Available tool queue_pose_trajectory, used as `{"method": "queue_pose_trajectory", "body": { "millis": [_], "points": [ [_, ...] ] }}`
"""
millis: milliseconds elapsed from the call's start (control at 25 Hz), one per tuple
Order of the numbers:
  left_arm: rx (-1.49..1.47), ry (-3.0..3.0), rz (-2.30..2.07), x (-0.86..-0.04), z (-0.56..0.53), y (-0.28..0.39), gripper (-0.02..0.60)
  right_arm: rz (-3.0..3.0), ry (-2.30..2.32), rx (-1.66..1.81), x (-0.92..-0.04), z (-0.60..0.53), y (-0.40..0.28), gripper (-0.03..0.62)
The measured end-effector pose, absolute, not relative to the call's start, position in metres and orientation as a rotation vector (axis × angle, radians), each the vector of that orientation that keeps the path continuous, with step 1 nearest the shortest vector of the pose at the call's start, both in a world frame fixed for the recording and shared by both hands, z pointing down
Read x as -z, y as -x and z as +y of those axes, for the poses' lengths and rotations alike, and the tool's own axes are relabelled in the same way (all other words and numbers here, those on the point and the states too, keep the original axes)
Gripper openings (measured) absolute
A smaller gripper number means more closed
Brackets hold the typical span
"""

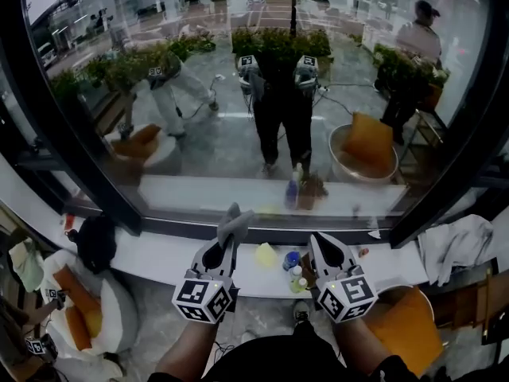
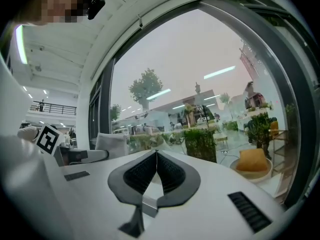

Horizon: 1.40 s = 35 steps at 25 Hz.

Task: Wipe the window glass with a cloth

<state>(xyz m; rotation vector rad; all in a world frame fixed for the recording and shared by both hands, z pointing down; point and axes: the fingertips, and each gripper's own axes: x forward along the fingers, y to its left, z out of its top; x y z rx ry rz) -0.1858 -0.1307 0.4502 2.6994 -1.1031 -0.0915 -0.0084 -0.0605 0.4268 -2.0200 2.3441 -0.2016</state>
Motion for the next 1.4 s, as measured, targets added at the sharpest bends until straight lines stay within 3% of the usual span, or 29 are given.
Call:
{"method": "queue_pose_trajectory", "body": {
  "millis": [1400],
  "points": [
    [0.144,-2.435,-1.716,-0.418,-0.258,0.131,0.018,2.638,1.583,0.247,-0.410,-0.222,-0.097,0.028]
  ]
}}
